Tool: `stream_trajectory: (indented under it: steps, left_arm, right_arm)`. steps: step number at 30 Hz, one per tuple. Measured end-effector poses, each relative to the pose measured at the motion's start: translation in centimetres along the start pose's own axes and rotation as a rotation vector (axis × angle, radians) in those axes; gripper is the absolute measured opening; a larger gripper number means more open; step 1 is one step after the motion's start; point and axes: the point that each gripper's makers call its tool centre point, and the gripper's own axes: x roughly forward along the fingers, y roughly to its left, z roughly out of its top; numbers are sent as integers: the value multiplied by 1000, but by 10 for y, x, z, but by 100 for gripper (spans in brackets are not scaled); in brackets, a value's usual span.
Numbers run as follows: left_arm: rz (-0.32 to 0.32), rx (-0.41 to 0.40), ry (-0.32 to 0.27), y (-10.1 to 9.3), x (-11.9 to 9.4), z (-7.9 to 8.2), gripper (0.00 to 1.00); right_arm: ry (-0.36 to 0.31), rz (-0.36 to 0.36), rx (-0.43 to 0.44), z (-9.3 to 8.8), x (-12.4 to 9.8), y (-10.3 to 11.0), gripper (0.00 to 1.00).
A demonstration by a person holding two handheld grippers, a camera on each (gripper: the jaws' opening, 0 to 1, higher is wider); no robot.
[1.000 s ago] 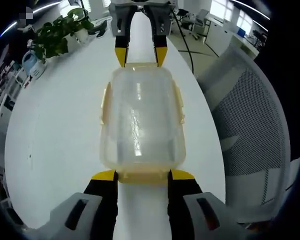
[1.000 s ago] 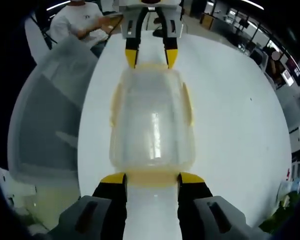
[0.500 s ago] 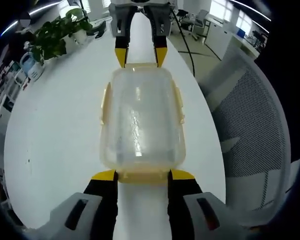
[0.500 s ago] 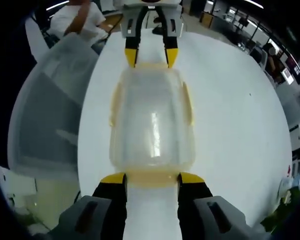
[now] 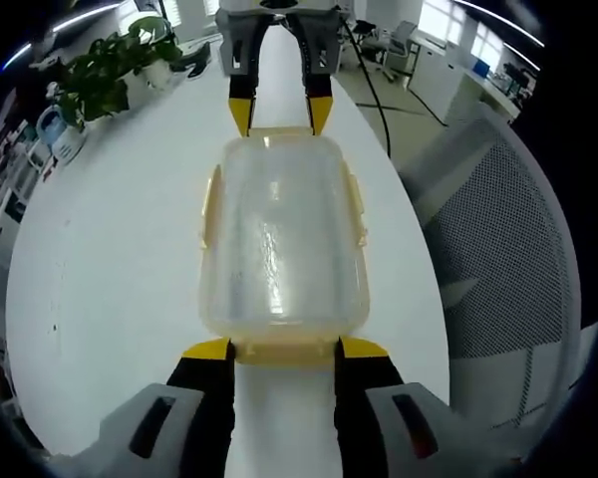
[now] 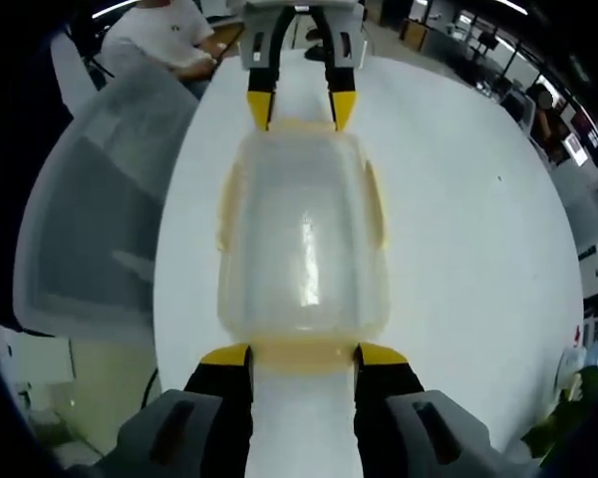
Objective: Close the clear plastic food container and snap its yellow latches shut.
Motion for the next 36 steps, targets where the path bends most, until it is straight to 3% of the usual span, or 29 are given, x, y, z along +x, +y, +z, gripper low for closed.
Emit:
stream_trajectory:
  steps: [27, 36]
  left_arm:
    - [-5, 6, 1, -2, 3, 12, 38]
    - [-10, 1, 16, -5, 6, 5, 38]
  right_arm:
    - [7, 4, 18, -12, -2, 4, 38]
    - [-2, 5, 24, -9, 1, 7, 38]
